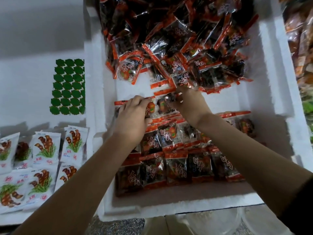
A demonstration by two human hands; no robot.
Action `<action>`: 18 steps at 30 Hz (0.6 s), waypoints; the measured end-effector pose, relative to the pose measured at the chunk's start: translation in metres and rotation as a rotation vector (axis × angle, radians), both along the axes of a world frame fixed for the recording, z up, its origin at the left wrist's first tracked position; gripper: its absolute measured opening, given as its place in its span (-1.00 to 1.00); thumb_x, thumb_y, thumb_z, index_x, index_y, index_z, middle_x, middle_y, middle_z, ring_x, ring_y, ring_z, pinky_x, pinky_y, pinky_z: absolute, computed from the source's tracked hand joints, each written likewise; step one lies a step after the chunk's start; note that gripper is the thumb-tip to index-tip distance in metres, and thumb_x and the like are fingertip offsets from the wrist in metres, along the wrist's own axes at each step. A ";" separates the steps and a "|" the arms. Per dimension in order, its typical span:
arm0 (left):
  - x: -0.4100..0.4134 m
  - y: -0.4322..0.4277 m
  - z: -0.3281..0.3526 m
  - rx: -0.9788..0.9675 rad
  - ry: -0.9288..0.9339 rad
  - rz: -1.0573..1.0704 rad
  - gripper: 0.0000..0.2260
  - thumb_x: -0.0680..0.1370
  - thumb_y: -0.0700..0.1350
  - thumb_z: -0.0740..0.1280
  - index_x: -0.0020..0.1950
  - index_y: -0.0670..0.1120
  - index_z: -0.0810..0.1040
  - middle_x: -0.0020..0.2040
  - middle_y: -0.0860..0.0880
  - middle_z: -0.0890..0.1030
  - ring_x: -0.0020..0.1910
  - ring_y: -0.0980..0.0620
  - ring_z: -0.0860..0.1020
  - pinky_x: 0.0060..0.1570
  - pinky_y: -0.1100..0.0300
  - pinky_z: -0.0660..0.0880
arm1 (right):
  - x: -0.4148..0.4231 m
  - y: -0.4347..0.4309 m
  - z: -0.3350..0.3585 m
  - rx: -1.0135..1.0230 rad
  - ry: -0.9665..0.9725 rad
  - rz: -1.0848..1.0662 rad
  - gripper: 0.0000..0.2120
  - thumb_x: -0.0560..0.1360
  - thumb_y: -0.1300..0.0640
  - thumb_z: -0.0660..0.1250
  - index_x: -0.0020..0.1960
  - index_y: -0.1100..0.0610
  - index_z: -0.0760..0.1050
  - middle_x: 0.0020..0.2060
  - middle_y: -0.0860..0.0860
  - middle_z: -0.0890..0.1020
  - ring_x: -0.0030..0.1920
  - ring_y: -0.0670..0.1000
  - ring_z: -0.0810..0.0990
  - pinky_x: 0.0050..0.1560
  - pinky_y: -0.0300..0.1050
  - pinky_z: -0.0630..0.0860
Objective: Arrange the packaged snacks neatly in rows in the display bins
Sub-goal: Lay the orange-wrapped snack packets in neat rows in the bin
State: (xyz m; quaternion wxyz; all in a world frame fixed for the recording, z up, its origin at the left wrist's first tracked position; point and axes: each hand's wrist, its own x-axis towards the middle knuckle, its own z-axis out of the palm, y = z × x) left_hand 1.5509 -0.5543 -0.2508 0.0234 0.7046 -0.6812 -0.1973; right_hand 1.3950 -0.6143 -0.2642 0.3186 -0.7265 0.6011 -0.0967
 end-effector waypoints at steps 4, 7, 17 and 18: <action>0.003 0.001 -0.002 -0.011 -0.015 -0.024 -0.46 0.56 -0.13 0.31 0.51 -0.01 0.20 0.44 0.02 0.26 0.43 0.01 0.18 0.38 0.13 0.06 | -0.001 0.003 -0.002 -0.097 0.061 0.032 -0.53 0.49 0.19 0.38 0.35 0.17 0.31 0.01 0.15 0.63 -0.11 0.13 0.64 -0.08 0.04 0.60; -0.001 0.001 -0.001 -0.005 -0.039 -0.026 -0.47 0.57 -0.14 0.28 0.51 -0.01 0.17 0.44 0.00 0.24 0.44 0.00 0.16 0.39 0.10 0.06 | -0.004 0.008 -0.001 -0.178 0.116 0.050 -0.51 0.50 0.08 0.36 0.34 0.13 0.24 0.09 0.10 0.56 -0.05 0.12 0.61 -0.10 0.00 0.58; -0.045 -0.012 -0.004 -0.196 0.000 -0.242 -0.54 0.59 -0.22 0.24 0.48 -0.05 0.25 0.45 -0.04 0.27 0.46 -0.03 0.15 0.42 0.09 0.04 | -0.072 -0.011 0.011 -0.424 0.290 -0.230 -0.52 0.53 0.02 0.27 0.32 0.27 0.27 0.20 0.25 0.41 0.22 0.25 0.36 0.24 0.09 0.31; -0.050 -0.014 -0.006 -0.190 -0.016 -0.271 -0.51 0.59 -0.22 0.25 0.50 -0.04 0.23 0.49 -0.03 0.22 0.49 -0.04 0.09 0.43 0.09 -0.01 | -0.076 -0.015 0.012 -0.394 0.287 -0.236 -0.49 0.53 0.00 0.27 0.34 0.28 0.25 0.23 0.24 0.40 0.25 0.24 0.36 0.27 0.08 0.30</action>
